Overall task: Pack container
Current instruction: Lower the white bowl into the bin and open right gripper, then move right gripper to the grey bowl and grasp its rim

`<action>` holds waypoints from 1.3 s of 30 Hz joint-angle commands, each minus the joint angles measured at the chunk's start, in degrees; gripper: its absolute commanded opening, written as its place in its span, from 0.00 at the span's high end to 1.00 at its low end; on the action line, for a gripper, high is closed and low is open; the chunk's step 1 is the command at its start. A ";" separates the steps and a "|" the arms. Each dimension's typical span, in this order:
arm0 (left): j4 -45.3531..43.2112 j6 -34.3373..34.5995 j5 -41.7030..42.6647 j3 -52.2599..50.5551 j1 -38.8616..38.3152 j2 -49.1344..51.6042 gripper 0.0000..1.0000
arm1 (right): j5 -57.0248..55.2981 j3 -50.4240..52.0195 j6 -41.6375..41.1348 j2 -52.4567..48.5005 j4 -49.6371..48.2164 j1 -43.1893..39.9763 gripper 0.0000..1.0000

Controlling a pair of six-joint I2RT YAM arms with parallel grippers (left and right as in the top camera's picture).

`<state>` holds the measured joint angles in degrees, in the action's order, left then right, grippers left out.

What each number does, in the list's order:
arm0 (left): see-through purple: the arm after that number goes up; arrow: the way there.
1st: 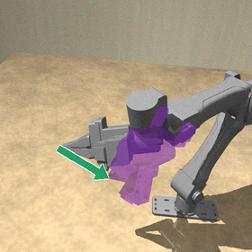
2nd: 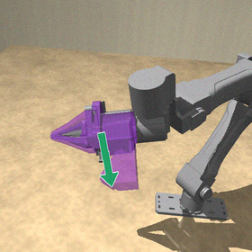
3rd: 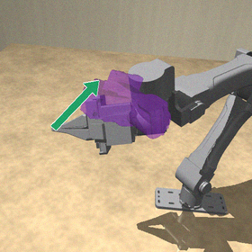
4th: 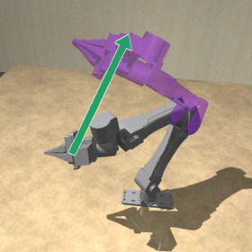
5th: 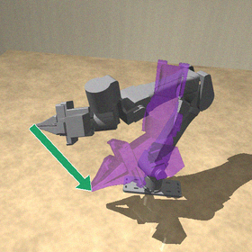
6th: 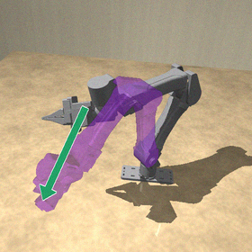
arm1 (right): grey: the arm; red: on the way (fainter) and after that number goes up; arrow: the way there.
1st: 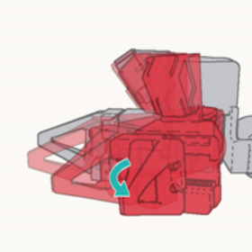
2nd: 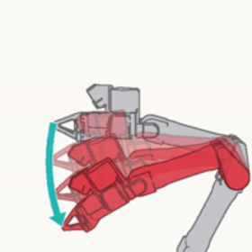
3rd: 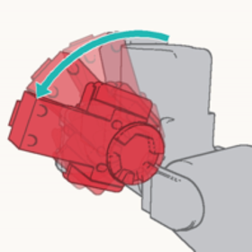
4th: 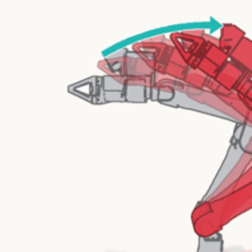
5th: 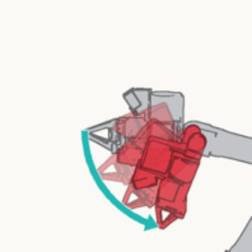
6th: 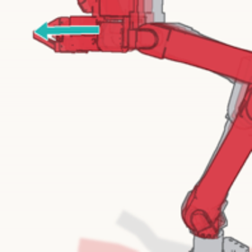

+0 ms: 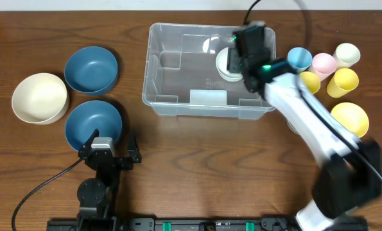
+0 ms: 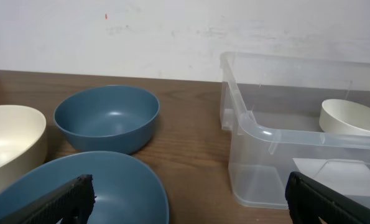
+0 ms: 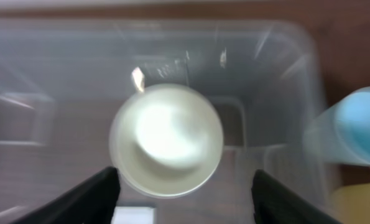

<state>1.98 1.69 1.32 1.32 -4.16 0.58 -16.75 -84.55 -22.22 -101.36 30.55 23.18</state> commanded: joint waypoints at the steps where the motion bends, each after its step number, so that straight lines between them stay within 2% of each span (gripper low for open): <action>1: 2.10 0.35 -0.52 -1.09 0.24 -0.31 0.02 | 2.19 -3.28 -2.05 8.61 4.92 -0.37 0.23; 4: 2.10 0.35 -0.52 -1.09 0.24 -0.31 0.02 | 2.19 -3.76 -4.96 14.19 12.59 -2.64 0.17; 8: 2.08 0.35 -0.52 -1.09 0.24 -0.31 0.02 | 2.19 -3.74 -9.46 18.99 24.04 -8.28 0.14; 13: 2.10 0.35 -0.52 -1.09 0.24 -0.31 0.02 | 2.23 -3.34 -15.08 19.58 37.31 -18.38 0.14; 16: 2.08 0.35 -0.52 -1.09 0.24 -0.31 0.02 | 2.49 -0.57 -16.55 19.28 39.98 -24.37 0.14; 20: 2.08 0.35 -0.52 -1.09 0.24 -0.31 0.02 | 5.42 5.81 -16.55 19.28 37.11 -31.12 0.17; 25: 2.10 0.35 -0.50 -1.09 0.24 -0.31 0.02 | 13.14 17.92 -16.48 19.26 26.58 -36.94 0.23; 31: 2.10 0.35 -0.52 -1.09 0.24 -0.31 0.02 | 16.52 31.17 -16.55 18.71 14.08 -37.79 0.26; 37: 2.10 0.35 -0.52 -1.09 0.24 -0.31 0.02 | 16.83 38.40 -16.72 17.66 6.56 -37.81 0.29; 39: 2.08 0.35 -0.52 -1.09 0.24 -0.31 0.02 | 16.81 40.41 -16.98 17.44 4.28 -37.81 0.33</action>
<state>1.96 1.69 1.32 1.32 -4.16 0.60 -0.60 -46.26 -38.37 -83.42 36.34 -14.35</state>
